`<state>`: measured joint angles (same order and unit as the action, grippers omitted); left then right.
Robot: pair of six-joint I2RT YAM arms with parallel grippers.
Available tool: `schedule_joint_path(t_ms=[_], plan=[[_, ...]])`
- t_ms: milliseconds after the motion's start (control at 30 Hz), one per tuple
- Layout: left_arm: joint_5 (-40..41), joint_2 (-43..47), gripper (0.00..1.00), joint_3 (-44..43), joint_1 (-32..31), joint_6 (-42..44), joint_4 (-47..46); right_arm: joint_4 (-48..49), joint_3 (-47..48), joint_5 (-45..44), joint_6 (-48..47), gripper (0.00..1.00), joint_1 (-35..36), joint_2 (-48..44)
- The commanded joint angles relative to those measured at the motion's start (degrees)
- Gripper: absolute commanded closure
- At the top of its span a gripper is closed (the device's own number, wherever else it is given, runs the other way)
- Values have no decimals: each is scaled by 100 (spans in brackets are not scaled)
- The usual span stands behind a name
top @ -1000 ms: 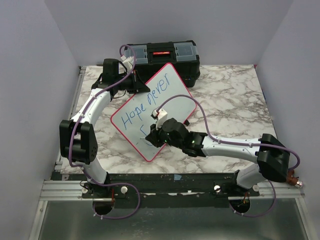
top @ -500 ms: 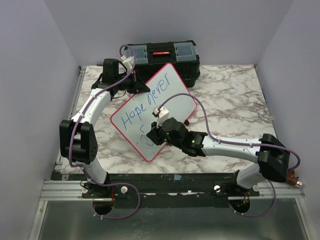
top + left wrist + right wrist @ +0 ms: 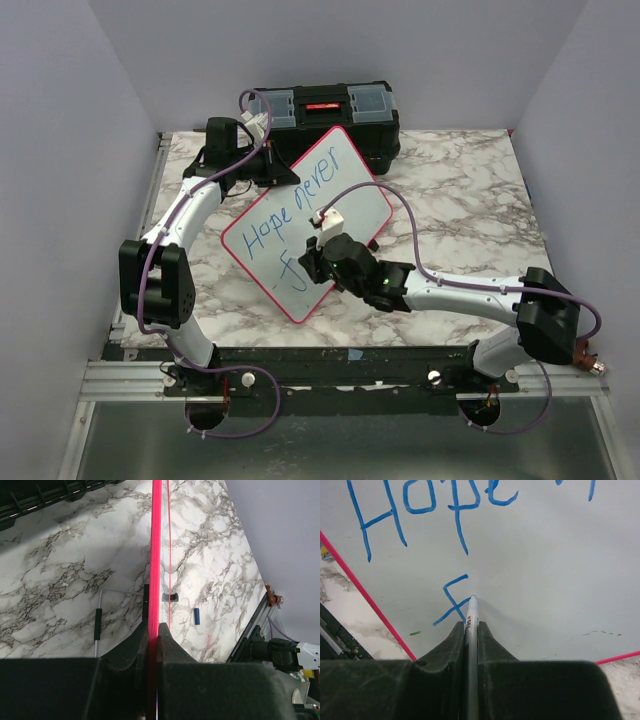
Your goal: Write a sentence on the whiteboard
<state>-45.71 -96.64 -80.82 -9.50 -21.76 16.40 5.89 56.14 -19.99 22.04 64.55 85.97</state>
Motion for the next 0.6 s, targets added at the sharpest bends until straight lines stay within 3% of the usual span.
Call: schedule_joint_path(t_ms=[0,567], plan=[[209,107,100,-3,-87,374,-21,-326,82,-616,15,99,-36,86],[238,91,100,-8,-85,398,-5,96,-522,-656,-76,99,-204,-775]])
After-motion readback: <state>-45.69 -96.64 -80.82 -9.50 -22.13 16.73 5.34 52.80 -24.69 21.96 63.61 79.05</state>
